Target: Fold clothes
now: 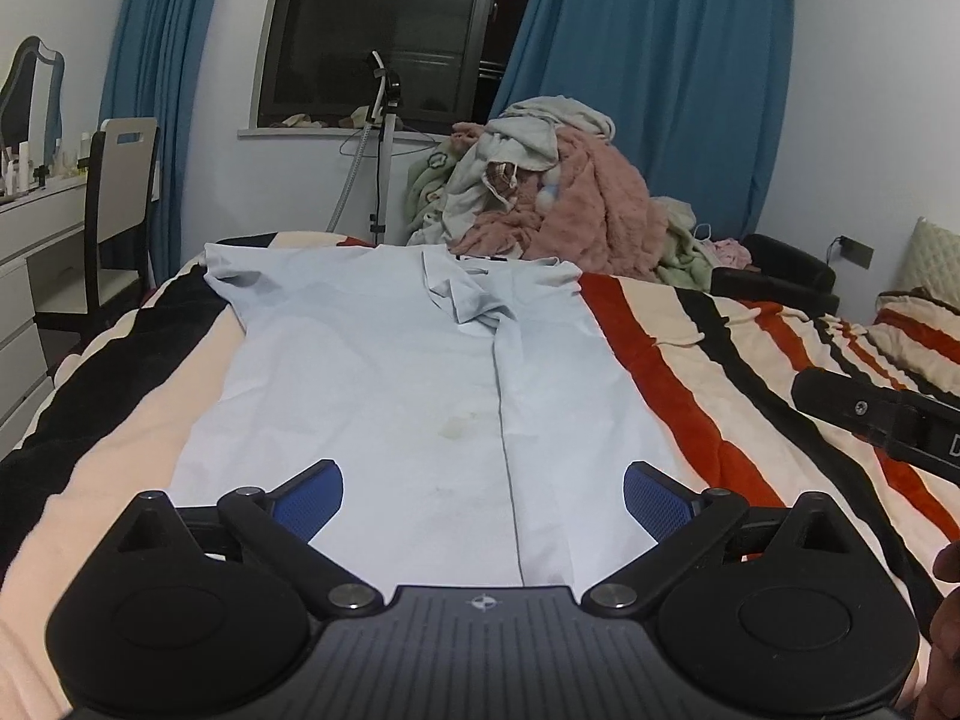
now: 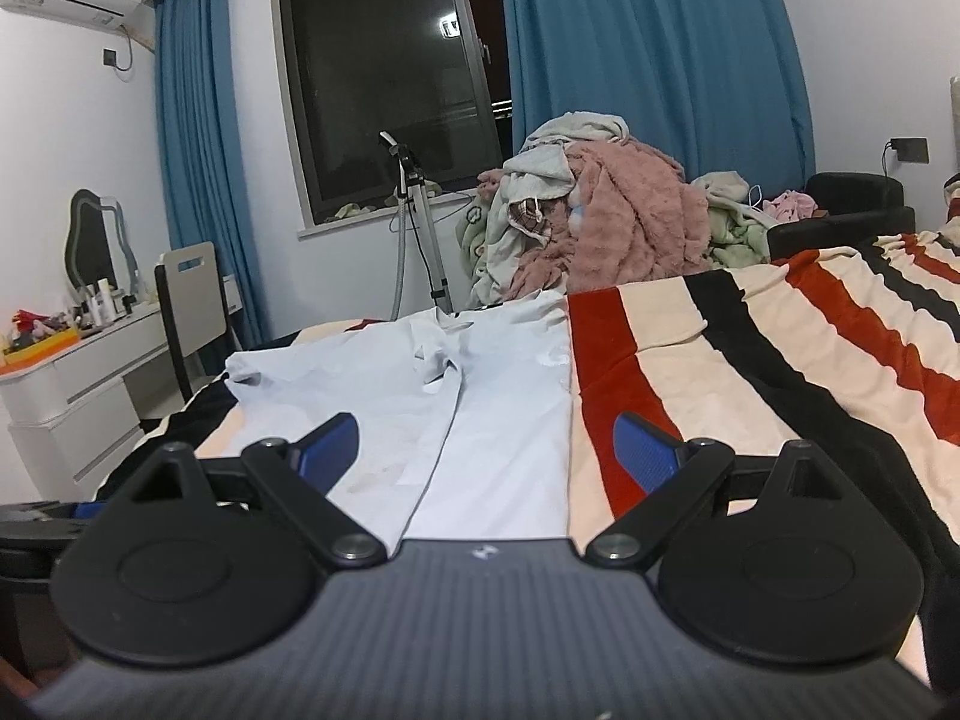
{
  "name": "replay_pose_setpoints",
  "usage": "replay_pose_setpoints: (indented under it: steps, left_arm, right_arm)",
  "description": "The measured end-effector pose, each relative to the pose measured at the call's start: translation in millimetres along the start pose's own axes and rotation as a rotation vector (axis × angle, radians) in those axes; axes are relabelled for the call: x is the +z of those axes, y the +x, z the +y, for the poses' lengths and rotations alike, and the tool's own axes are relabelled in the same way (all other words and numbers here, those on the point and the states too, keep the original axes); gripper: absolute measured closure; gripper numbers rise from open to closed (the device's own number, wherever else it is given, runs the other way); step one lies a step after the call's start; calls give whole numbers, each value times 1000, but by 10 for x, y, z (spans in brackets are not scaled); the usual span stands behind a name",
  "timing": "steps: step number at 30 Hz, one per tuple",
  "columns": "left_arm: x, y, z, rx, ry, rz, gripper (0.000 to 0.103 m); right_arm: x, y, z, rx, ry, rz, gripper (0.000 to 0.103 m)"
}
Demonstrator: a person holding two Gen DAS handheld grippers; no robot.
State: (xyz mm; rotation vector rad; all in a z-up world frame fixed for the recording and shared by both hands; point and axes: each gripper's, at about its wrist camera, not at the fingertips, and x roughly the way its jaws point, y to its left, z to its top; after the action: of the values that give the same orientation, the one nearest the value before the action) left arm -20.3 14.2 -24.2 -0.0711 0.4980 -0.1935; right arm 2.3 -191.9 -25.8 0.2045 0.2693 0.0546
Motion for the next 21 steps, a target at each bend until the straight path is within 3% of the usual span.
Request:
replay_pose_setpoints:
  steps: [8,14,18,21]
  left_arm:
    - [99,-37,16,-5,16,-3,2]
    - [498,-2,145,21,76,-23,2]
    - [647,14,498,45,15,-44,1]
    - [671,-28,825,69,-76,-50,1]
  right_arm:
    - [5,-20,-35,-4,6,-12,10]
    - [-1,59,-135,-20,19,16,10]
    - [3,261,-112,-10,3,64,10]
    - [113,667,114,23,-54,111,10]
